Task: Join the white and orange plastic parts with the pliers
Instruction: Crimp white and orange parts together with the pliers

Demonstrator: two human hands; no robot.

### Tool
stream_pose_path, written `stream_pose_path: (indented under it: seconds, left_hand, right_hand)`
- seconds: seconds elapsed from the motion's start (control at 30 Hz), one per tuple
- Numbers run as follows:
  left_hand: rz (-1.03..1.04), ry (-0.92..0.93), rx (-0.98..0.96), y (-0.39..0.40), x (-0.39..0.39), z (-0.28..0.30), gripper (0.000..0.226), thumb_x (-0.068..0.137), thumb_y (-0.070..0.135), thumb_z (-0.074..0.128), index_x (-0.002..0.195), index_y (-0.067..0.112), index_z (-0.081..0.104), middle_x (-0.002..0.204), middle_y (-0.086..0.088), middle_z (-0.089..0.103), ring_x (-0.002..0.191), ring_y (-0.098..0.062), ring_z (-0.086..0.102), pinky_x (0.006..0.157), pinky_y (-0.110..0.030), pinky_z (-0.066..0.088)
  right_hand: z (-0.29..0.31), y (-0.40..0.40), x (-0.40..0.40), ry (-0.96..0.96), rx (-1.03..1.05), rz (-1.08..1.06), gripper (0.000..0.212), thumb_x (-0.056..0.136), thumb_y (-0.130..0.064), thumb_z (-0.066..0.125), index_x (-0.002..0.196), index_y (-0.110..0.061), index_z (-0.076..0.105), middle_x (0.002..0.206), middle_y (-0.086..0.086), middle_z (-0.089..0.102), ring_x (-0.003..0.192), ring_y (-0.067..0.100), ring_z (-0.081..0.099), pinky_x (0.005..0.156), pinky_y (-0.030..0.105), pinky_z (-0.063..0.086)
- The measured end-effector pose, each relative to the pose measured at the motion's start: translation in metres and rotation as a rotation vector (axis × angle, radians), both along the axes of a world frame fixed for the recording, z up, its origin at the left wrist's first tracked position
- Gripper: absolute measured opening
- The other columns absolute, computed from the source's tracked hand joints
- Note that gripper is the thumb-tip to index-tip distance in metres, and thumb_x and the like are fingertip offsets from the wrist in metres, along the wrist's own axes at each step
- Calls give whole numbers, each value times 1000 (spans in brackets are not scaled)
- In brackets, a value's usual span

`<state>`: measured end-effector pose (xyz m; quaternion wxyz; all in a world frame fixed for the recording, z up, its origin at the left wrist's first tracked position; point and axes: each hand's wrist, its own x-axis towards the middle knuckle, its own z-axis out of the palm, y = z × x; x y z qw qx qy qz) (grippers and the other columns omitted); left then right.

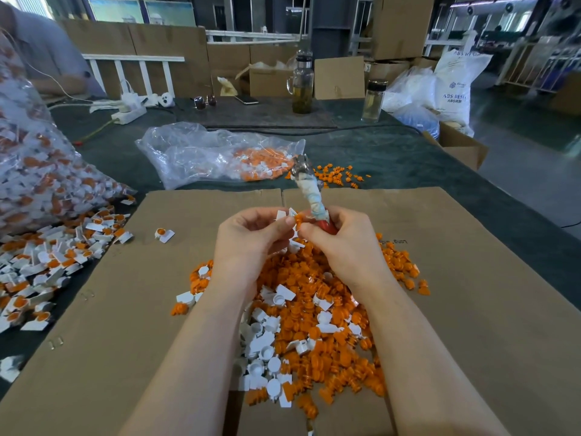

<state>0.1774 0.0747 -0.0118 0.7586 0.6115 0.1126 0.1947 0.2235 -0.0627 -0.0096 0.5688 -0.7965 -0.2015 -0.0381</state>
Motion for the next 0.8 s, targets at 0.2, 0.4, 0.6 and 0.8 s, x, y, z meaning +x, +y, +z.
stream_pose_path:
  seconds: [0.2, 0.4, 0.6, 0.8]
  left_hand:
    - [-1, 15, -32, -5, -2, 3, 8, 81, 4, 77, 83, 11, 75, 74, -6, 74, 66, -12, 69, 58, -20, 55]
    - [30, 37, -95, -6, -1, 4, 9, 81, 2, 76, 87, 9, 74, 73, -7, 75, 68, -14, 73, 62, -23, 58]
    - [86, 28, -73, -7, 0, 4, 8, 83, -2, 73, 89, 4, 73, 73, -10, 75, 70, -18, 74, 66, -24, 60]
    - [143, 24, 67, -10, 0, 6, 8, 82, 3, 77, 83, 10, 74, 69, -5, 75, 68, -16, 74, 63, -22, 59]
  right_hand:
    - [-3, 6, 0, -43, -31, -80, 4, 88, -29, 69, 85, -28, 66, 65, -12, 60, 58, -1, 55, 52, 17, 39]
    - [-5, 10, 2, -26, -17, -150, 11, 91, -28, 65, 97, -20, 68, 68, -8, 60, 49, 2, 46, 49, 22, 35]
    - [-2, 10, -1, -89, -50, -208, 13, 88, -31, 69, 97, -21, 68, 78, -13, 64, 70, 3, 60, 59, 19, 46]
    - [1, 9, -4, -156, -82, -254, 14, 86, -35, 71, 91, -23, 65, 76, -15, 63, 71, 3, 61, 62, 22, 50]
